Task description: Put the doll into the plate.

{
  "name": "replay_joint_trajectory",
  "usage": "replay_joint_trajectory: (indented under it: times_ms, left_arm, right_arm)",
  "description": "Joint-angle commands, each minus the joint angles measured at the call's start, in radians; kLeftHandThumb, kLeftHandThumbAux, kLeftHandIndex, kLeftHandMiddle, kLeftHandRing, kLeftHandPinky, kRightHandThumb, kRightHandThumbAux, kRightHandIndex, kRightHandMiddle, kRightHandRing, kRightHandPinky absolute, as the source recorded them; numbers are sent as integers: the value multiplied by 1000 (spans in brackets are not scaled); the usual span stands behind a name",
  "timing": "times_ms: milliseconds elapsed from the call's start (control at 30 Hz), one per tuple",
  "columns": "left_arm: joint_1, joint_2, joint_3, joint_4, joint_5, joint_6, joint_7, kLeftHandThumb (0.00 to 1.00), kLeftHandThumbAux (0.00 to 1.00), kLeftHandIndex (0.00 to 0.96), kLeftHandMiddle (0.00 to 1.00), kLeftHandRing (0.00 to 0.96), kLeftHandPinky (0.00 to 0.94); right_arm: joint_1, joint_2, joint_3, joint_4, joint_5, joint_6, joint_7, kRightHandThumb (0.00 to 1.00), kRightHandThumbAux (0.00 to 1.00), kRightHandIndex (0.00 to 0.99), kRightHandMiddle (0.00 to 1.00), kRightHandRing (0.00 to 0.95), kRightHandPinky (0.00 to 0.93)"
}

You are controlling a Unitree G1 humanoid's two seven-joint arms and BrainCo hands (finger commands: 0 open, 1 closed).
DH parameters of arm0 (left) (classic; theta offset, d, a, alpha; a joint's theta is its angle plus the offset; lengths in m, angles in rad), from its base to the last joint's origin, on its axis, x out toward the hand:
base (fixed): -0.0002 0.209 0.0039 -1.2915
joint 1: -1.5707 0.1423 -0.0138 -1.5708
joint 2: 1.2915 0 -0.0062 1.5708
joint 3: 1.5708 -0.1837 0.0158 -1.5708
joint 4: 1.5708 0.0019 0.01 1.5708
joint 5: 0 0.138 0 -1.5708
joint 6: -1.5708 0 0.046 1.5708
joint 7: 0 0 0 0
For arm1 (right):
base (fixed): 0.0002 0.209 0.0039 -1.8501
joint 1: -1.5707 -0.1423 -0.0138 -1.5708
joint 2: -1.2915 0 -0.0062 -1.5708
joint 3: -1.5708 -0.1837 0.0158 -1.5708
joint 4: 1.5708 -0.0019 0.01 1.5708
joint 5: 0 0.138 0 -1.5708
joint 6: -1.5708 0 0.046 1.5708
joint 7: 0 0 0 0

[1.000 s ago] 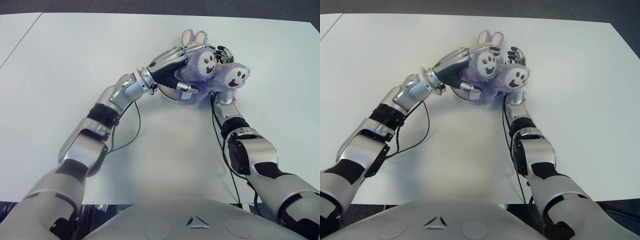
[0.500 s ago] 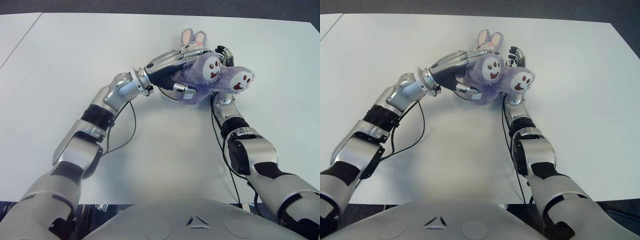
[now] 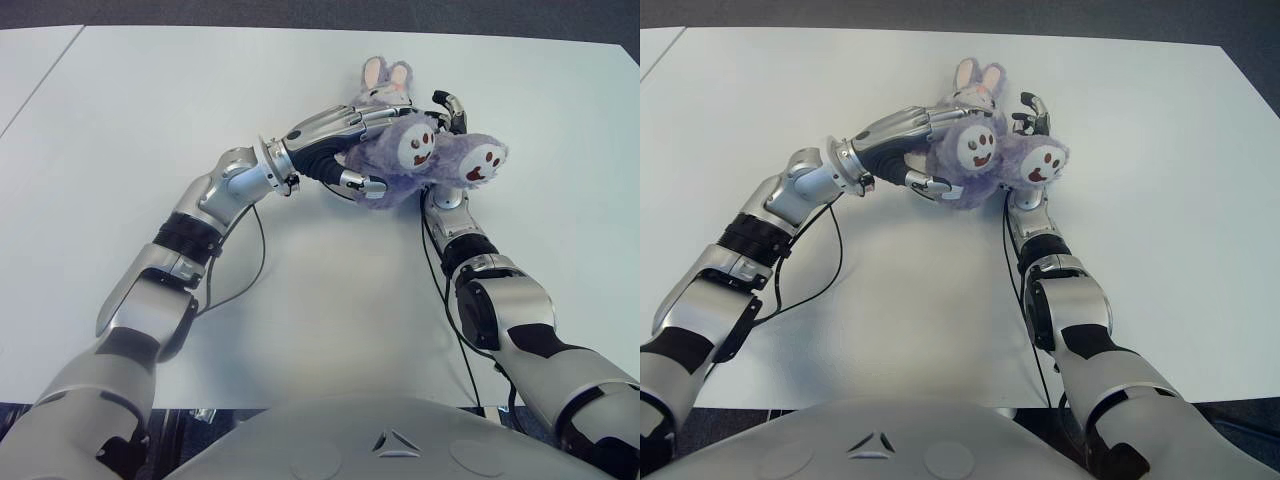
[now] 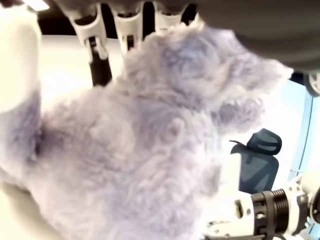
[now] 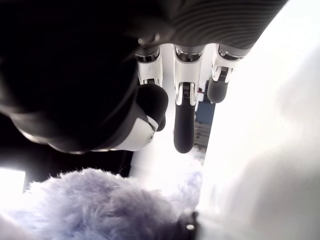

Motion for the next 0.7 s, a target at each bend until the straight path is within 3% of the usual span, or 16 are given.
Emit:
replay_joint_trajectory:
  times_ms: [33,133,300,700]
  left_arm:
    - [94,59,-33,-45,-17,-14,-101,205,147,0,0,0,0]
    - [101,70,-30,-57,-27,-13,-112,204,155,0,0,0,0]
    - [116,106,-24,-103,-76,4,-161,191,173,0,0,0,0]
    - [155,199,37,-246,-209,104,-254,183,180,0,0,0,0]
  right_arm:
    - [321,163,52,192,-51,63,-13,962,776,184,199,354,0]
    - [320,162,59,193,-58,71,-19,969,768,182,201,373,0]
    - [317,159,75,193,-74,89,-28,995,674,178,211,448,0]
    - [312,165,56,193,-56,97,0,1000,656,182,228,464,1]
